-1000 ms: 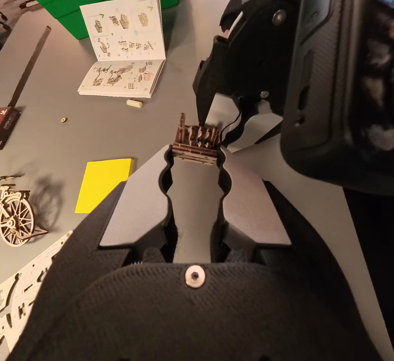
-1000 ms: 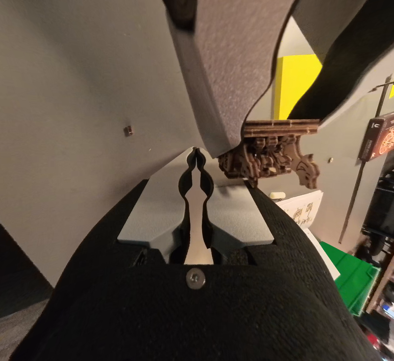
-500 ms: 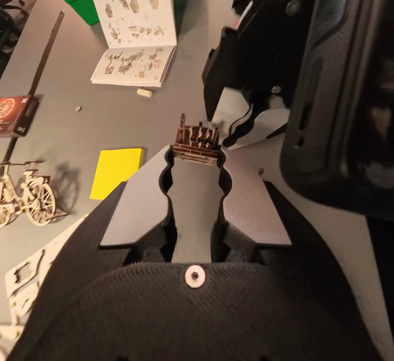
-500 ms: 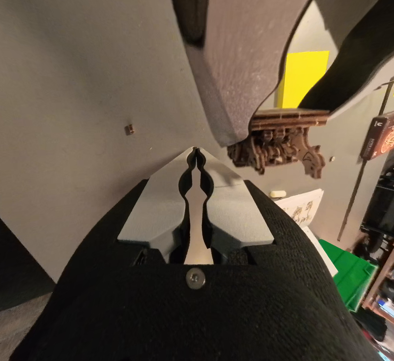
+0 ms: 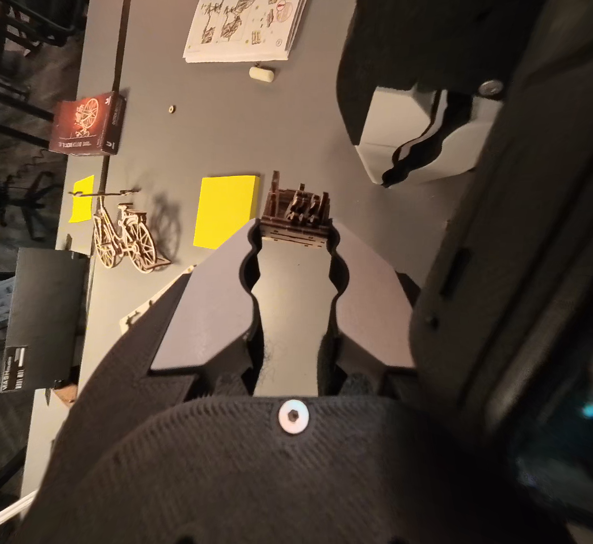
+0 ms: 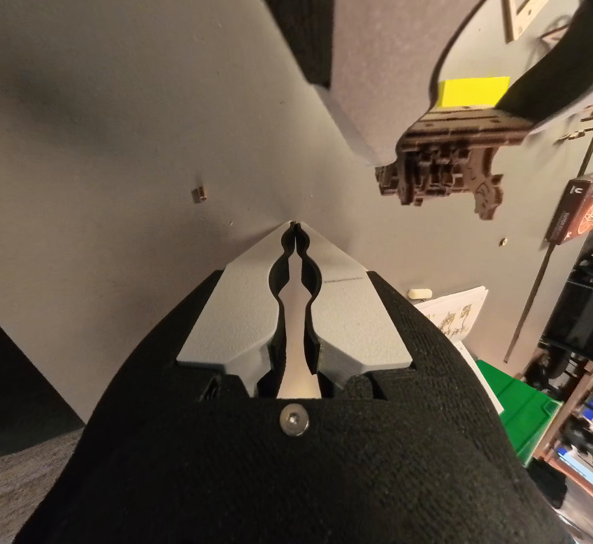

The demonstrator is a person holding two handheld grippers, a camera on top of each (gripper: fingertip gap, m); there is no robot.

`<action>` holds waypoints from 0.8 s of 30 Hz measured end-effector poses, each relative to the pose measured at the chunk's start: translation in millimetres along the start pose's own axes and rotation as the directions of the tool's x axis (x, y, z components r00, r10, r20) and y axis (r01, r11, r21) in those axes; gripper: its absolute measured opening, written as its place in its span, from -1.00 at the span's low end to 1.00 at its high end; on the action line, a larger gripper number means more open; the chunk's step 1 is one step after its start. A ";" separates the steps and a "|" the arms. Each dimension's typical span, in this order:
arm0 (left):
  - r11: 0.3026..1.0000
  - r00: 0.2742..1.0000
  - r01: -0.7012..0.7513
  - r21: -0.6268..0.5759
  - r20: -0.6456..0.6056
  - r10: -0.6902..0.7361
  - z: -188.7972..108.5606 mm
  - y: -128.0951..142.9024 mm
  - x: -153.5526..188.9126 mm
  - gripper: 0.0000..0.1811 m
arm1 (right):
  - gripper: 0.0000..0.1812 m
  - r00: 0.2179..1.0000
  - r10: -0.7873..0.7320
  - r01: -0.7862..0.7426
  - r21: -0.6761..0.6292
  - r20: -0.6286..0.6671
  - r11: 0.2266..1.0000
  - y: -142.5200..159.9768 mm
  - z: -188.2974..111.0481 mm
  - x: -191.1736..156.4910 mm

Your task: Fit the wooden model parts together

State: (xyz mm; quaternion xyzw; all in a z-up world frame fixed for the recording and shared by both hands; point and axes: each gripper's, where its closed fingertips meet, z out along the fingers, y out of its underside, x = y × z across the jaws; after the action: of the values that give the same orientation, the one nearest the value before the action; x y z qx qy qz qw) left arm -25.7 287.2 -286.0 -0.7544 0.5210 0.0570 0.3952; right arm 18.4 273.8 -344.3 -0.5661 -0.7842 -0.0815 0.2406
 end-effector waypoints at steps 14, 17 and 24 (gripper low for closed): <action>0.992 0.994 -0.111 0.067 -0.012 0.112 -1.5 -4.3 -1.8 -0.57 | -1.00 1.000 -0.003 0.003 -0.004 0.000 1.000 0.2 -1.2 0.2; 0.972 0.979 -0.205 0.114 0.011 0.206 -6.5 -10.2 -6.2 -0.57 | -1.00 1.000 -0.005 0.005 -0.005 -0.011 1.000 1.0 -3.5 2.9; 0.896 0.923 -0.380 0.230 0.041 0.382 -20.1 -20.1 -1.2 -0.57 | -1.00 1.000 -0.017 0.016 -0.019 -0.022 1.000 5.6 -5.5 10.3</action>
State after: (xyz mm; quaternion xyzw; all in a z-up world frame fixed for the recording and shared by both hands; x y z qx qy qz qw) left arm -16.1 277.9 -261.0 -0.5863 0.6624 0.0700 0.4610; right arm 22.6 282.3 -335.5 -0.5609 -0.7853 -0.0971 0.2434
